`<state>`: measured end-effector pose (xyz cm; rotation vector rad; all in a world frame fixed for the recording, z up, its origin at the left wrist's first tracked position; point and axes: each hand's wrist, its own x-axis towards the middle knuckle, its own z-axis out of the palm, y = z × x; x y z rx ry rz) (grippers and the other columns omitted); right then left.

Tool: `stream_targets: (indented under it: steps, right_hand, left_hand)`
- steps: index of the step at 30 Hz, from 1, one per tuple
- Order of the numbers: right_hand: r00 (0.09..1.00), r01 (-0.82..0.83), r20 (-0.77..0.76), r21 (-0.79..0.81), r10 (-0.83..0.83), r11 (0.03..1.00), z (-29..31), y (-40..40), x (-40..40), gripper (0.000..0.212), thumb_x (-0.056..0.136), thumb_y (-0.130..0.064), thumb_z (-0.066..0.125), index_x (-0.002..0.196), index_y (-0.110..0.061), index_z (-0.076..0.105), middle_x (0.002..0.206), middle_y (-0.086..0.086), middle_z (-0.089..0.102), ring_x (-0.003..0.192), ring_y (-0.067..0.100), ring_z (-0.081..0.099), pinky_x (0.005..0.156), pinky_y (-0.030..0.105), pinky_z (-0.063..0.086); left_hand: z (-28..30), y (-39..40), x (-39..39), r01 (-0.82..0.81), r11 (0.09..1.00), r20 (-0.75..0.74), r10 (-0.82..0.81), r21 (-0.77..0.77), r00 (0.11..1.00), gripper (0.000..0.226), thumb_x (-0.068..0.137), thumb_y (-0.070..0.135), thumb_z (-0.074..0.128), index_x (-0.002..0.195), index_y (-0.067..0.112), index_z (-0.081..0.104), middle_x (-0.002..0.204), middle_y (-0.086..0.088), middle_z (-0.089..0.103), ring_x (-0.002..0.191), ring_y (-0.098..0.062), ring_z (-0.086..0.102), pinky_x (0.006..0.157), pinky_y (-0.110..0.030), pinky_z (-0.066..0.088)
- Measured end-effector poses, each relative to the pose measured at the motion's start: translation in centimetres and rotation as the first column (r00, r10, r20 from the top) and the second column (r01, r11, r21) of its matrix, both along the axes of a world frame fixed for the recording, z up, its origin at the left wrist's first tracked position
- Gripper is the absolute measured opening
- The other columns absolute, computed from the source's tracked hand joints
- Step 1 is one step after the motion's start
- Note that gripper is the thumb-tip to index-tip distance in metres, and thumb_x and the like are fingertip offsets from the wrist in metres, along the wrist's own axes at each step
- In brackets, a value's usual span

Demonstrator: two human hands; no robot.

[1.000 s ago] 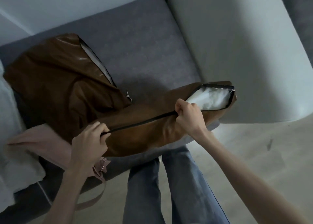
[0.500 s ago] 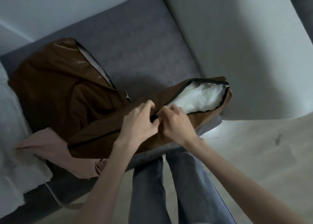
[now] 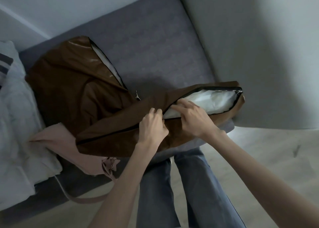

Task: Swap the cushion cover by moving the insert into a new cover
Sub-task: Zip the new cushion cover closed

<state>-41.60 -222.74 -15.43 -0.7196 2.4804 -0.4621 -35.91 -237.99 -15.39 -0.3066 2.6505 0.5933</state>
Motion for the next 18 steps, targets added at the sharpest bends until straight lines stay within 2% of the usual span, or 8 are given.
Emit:
stream_targets:
  steps: [4,6,8,11,14,18]
  right_hand:
    - [0.994,-0.093,-0.036,0.146,0.099,0.985,-0.2,-0.1,0.2,0.053,0.083,-0.012,0.042,0.132,-0.028,0.054,0.136,-0.001,0.046,0.117,0.023,0.038,0.094,0.035,0.038]
    - [0.982,-0.135,-0.103,0.189,0.156,0.973,0.1,-0.7,0.2,0.049,0.081,-0.019,0.039,0.125,-0.029,0.059,0.127,-0.003,0.054,0.118,0.023,0.038,0.092,0.036,0.034]
    - [0.963,-0.201,-0.141,0.182,0.228,0.963,0.5,-1.6,0.6,0.047,0.08,-0.026,0.035,0.117,-0.028,0.063,0.116,-0.004,0.063,0.118,0.025,0.041,0.092,0.039,0.034]
    - [0.95,-0.284,-0.093,0.133,0.297,0.95,-0.2,-1.9,1.6,0.048,0.088,-0.031,0.032,0.125,-0.024,0.061,0.123,-0.002,0.065,0.126,0.026,0.044,0.107,0.043,0.03]
    - [0.949,-0.3,-0.048,0.155,0.31,0.941,-1.3,-1.4,2.0,0.045,0.093,-0.031,0.03,0.126,-0.021,0.06,0.13,0.0,0.061,0.128,0.023,0.045,0.115,0.038,0.024]
    - [0.951,-0.281,-0.08,0.171,0.297,0.944,-1.4,-1.5,2.4,0.04,0.092,-0.028,0.038,0.122,-0.016,0.062,0.125,0.005,0.064,0.123,0.026,0.051,0.114,0.04,0.028]
  left_hand:
    - [0.0,-0.2,-0.3,-0.102,0.994,0.065,0.104,-0.027,0.992,0.027,0.084,0.007,0.067,0.109,0.008,0.056,0.11,-0.012,0.062,0.098,-0.025,0.065,0.081,-0.03,0.053]
    - [0.2,-0.3,-0.3,-0.143,0.989,0.093,0.145,-0.027,0.985,0.03,0.083,0.004,0.067,0.11,0.008,0.055,0.109,-0.014,0.063,0.099,-0.027,0.065,0.081,-0.031,0.054]
    - [0.5,-0.6,-0.6,-0.181,0.983,0.111,0.18,-0.004,0.977,0.029,0.083,0.001,0.066,0.107,0.009,0.053,0.107,-0.014,0.063,0.099,-0.028,0.065,0.079,-0.032,0.053]
    - [0.9,-1.5,-1.3,-0.22,0.974,0.186,0.207,0.049,0.96,0.037,0.083,0.002,0.067,0.113,0.009,0.047,0.107,-0.015,0.062,0.101,-0.031,0.062,0.081,-0.036,0.053]
    - [1.3,-1.9,-2.1,-0.192,0.981,0.335,0.17,0.035,0.927,0.044,0.082,0.003,0.066,0.12,0.007,0.044,0.116,-0.017,0.056,0.109,-0.034,0.057,0.085,-0.038,0.049]
    - [1.3,-1.9,-3.0,-0.047,0.998,0.41,0.065,-0.052,0.91,0.032,0.084,0.005,0.064,0.114,0.005,0.055,0.121,-0.017,0.055,0.113,-0.034,0.055,0.082,-0.036,0.046]
